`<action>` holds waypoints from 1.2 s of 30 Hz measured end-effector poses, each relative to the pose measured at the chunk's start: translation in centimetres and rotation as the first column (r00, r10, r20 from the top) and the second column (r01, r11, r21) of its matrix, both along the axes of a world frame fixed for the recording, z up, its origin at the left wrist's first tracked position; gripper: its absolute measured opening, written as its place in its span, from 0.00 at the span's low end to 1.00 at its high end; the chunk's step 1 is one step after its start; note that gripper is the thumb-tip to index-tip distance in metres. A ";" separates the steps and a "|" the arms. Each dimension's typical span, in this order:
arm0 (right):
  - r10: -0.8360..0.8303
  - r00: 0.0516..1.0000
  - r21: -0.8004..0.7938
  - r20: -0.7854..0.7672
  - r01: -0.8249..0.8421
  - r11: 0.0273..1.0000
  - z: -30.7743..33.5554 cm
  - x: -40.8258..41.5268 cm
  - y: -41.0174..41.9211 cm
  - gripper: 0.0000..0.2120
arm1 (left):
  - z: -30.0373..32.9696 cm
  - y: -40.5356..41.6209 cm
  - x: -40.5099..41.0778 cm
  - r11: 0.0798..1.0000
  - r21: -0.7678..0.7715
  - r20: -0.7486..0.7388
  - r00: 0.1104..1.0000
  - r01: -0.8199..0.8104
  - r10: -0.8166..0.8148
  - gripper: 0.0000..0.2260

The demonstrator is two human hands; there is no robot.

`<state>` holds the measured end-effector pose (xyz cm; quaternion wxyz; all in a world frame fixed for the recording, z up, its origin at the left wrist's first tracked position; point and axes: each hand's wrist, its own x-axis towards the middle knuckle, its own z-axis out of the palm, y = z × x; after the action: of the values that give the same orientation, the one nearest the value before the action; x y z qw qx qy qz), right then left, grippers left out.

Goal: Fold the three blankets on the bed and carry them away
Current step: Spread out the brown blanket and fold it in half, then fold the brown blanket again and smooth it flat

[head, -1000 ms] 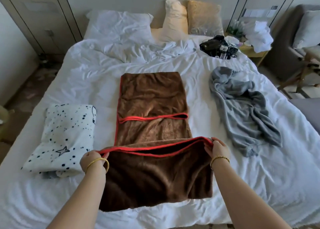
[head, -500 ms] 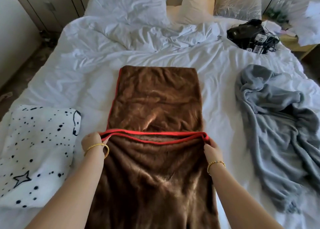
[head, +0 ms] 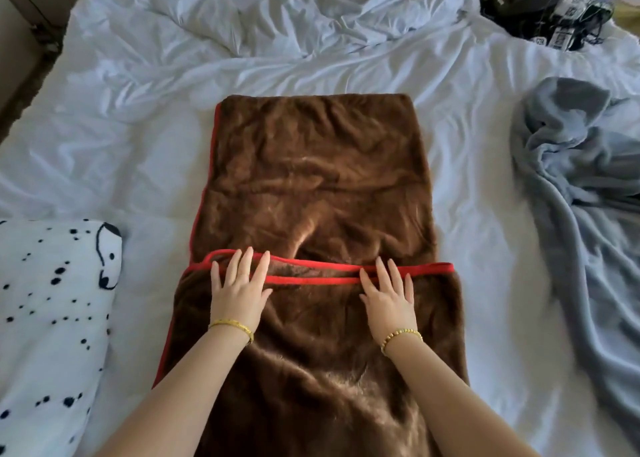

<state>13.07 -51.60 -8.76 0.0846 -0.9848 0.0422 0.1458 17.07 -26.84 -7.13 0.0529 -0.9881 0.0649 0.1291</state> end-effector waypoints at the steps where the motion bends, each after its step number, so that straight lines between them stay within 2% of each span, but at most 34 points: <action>1: -0.008 0.999 -0.016 -0.043 0.007 1.000 -0.6 0.7 -0.3 0.23 | -0.5 0.3 0.5 0.999 0.030 -0.048 0.998 -0.030 0.031 0.27; 2: -0.014 0.998 -0.038 -0.065 0.011 0.999 -0.7 1.3 -0.4 0.24 | -0.8 0.6 0.9 0.997 0.060 -0.101 0.993 -0.055 0.061 0.26; 4: -0.030 0.999 -0.061 0.016 0.031 0.998 -0.3 2.1 0.2 0.25 | -0.9 0.6 1.5 0.993 0.075 -0.139 0.985 -0.091 0.101 0.25; 7: -0.059 0.944 -0.011 0.324 0.066 0.998 0.6 3.9 1.4 0.19 | 0.1 -1.1 2.8 0.989 -0.100 0.084 0.990 -0.105 0.114 0.22; 9: 0.013 0.923 0.014 0.385 -0.020 1.000 0.9 5.9 3.1 0.23 | 0.3 -3.1 4.3 0.978 -0.198 0.250 0.968 0.072 -0.021 0.23; 10: 0.077 0.929 0.018 0.363 -0.089 0.996 1.0 7.0 4.0 0.25 | 0.3 -4.2 5.1 0.966 -0.193 0.271 0.956 0.171 -0.115 0.25; 11: 0.144 0.940 0.006 0.308 -0.154 0.988 0.6 7.9 4.6 0.26 | 0.1 -4.9 5.7 0.961 -0.178 0.223 0.960 0.211 -0.170 0.27; 12: 0.186 0.956 -0.013 0.227 -0.188 0.982 -0.1 8.5 4.8 0.26 | -0.4 -5.1 6.3 0.970 -0.168 0.131 0.979 0.176 -0.155 0.28; 13: 0.183 0.975 -0.031 0.126 -0.180 0.983 -0.9 9.0 4.4 0.27 | -1.3 -4.7 6.8 0.984 -0.161 0.020 0.997 0.072 -0.069 0.29; 14: 0.117 0.992 -0.048 0.057 -0.114 0.992 -1.8 9.3 3.4 0.28 | -2.4 -3.6 7.2 0.987 -0.137 -0.084 0.994 -0.078 0.067 0.29; 16: -0.077 0.996 -0.119 0.047 0.083 0.990 -3.2 9.4 0.8 0.29 | -4.2 -1.2 7.3 0.959 -0.083 -0.154 0.954 -0.271 0.256 0.29; 19: -0.178 0.967 -0.149 0.184 0.207 0.967 -3.1 10.0 -1.2 0.26 | -4.0 -0.3 7.9 0.943 -0.097 -0.041 0.948 -0.318 0.315 0.24; 22: -0.173 0.909 -0.107 0.379 0.229 0.968 -2.6 13.3 -0.7 0.12 | -2.8 -1.9 11.9 0.933 -0.183 0.148 0.930 -0.309 0.337 0.13; 24: -0.156 0.900 -0.062 0.408 0.197 0.978 -1.9 16.6 -0.2 0.09 | -2.2 -3.0 15.7 0.943 -0.208 0.194 0.933 -0.261 0.301 0.11; 26: -0.100 0.912 -0.046 0.397 0.128 0.991 -1.3 20.4 0.2 0.11 | -2.1 -4.3 19.6 0.967 -0.209 0.234 0.952 -0.148 0.197 0.16; 28: -0.028 0.944 -0.033 0.328 0.041 0.999 -1.1 24.2 0.6 0.17 | -2.3 -5.7 23.5 0.981 -0.190 0.246 0.965 -0.047 0.094 0.22; 32: 0.142 0.941 -0.057 0.306 -0.131 0.990 -1.0 31.9 0.0 0.26 | -2.2 -7.3 30.8 0.989 -0.145 0.245 0.969 0.039 -0.002 0.33; 34: 0.112 0.955 -0.013 0.275 -0.112 0.994 -0.6 35.5 -0.5 0.24 | -1.8 -7.5 34.1 0.980 -0.196 0.231 0.973 0.033 0.014 0.37; 36: -0.034 0.974 0.094 0.226 0.013 0.995 -0.2 38.6 -0.9 0.20 | -1.4 -7.3 36.9 0.965 -0.263 0.154 0.987 -0.004 0.046 0.41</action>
<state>51.67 -52.50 -8.92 0.1360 -0.9895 0.0374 0.0328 53.98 -34.13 -8.52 -0.0747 -0.9943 0.0643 0.0409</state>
